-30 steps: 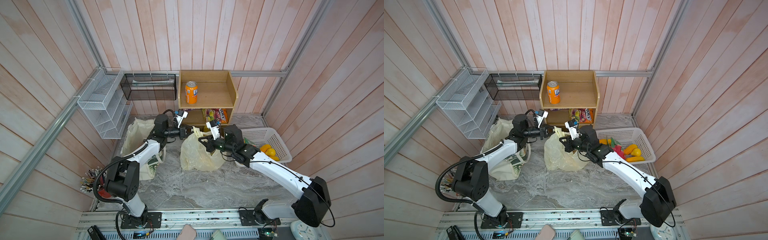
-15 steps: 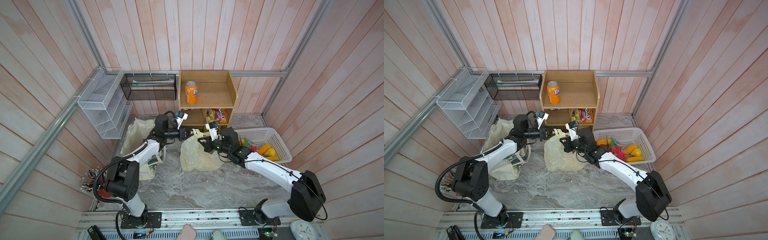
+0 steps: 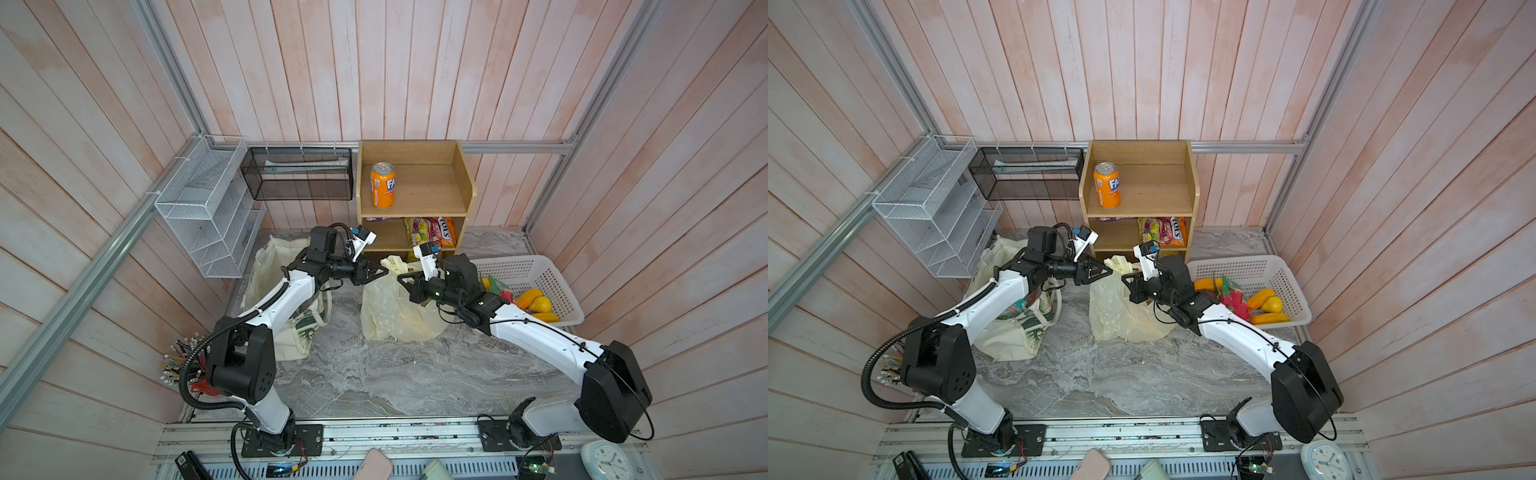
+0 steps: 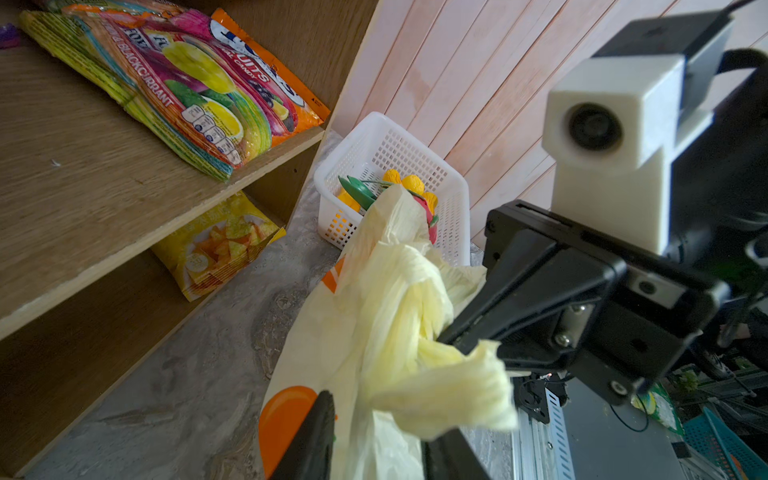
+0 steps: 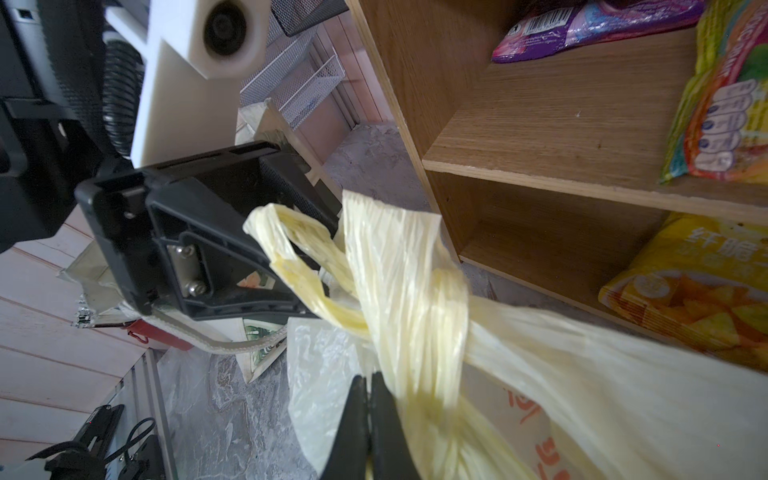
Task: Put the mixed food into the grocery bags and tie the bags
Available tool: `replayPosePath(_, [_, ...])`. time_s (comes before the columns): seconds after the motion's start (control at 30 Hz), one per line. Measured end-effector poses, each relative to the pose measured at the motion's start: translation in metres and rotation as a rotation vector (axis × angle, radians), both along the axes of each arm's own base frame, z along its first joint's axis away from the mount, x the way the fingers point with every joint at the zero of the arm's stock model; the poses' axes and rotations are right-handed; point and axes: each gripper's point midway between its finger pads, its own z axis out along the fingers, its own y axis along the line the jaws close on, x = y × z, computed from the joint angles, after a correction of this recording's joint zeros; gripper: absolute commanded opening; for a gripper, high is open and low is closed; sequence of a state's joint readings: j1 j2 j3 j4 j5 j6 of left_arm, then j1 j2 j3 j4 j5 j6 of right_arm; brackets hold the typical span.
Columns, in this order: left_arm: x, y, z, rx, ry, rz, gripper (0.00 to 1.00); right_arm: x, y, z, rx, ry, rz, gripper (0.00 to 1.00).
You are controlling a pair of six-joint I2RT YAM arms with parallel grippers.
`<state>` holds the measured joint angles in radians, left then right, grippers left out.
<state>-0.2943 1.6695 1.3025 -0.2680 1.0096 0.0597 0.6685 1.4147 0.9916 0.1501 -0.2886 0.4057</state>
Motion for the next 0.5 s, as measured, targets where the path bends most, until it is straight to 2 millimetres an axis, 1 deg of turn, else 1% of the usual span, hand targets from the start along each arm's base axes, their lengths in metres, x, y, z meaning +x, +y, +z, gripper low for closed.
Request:
replayPosePath(0.1, [-0.004,-0.003,0.000,0.000,0.000,-0.017,0.38,0.000,0.000,0.000,0.002,0.002,-0.001,0.00])
replayPosePath(0.2, [-0.008,-0.010,0.003,-0.016,-0.006,-0.041,0.38,0.000,0.000,-0.001,0.003,0.007,-0.002,0.00])
replayPosePath(0.5, [-0.018,-0.031,0.029,-0.108,-0.050,-0.115,0.40,-0.006,-0.005,-0.018,-0.013,0.037,-0.004,0.00])
